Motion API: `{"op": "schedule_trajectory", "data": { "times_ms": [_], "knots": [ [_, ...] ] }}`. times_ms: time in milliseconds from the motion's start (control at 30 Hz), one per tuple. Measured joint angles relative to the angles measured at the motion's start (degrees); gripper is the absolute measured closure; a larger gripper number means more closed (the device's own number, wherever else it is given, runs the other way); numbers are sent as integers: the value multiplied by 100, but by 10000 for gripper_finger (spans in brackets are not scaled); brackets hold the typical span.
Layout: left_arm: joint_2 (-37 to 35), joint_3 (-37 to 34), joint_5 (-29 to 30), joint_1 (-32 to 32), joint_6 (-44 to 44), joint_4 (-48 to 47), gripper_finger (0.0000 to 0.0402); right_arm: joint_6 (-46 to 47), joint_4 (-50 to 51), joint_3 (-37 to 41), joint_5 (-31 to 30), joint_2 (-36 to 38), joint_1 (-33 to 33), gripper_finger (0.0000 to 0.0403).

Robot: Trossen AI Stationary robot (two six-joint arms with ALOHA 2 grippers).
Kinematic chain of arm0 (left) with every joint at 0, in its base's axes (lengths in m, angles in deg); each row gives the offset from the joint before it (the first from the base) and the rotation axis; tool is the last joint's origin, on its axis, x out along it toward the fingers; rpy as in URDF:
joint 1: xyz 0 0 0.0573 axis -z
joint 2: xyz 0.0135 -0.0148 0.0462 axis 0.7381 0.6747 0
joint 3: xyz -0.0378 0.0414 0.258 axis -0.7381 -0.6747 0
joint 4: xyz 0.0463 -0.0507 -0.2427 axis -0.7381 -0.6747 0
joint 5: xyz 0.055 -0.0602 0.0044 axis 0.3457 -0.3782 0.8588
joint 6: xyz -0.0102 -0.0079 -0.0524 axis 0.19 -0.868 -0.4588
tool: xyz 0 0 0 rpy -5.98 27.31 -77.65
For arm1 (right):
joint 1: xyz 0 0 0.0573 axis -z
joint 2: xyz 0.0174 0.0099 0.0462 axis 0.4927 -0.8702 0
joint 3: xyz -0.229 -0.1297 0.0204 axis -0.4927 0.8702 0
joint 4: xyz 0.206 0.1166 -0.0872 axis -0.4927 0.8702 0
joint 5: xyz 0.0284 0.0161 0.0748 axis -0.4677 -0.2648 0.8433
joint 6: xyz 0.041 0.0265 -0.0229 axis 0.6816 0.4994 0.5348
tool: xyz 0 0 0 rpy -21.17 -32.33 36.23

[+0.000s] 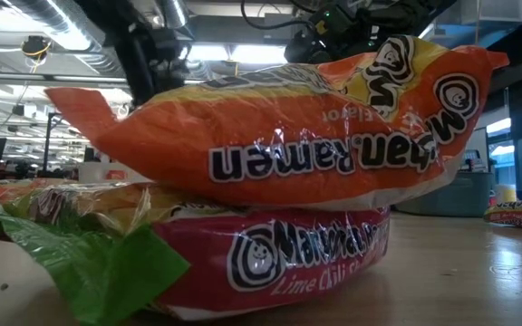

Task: Sort Maruchan noodles
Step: Put the light orange noodle pack into the white bin

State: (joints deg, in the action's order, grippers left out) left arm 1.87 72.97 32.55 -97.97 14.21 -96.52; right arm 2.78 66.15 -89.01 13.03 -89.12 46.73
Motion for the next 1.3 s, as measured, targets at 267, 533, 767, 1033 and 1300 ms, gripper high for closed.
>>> {"op": "schedule_trajectory", "data": {
  "times_ms": [267,533,767,1033,1300],
  "knots": [
    [-593,4,-1581,1401,-1147,-210,256,251,-7,2,47,-33,-9,162],
    [-574,-632,-2025,2847,-2095,90,256,285,117,2,-11,-33,-442,162],
    [-574,-1567,-1123,3702,-3885,77,256,287,129,2,-397,-33,-801,162],
    [-574,-1670,-156,4295,-6436,-1948,256,759,-147,2,-414,-33,-974,162],
    [-576,-2003,773,4772,-8397,-3221,256,921,-231,181,-558,-33,-1412,162]
  ]
}}
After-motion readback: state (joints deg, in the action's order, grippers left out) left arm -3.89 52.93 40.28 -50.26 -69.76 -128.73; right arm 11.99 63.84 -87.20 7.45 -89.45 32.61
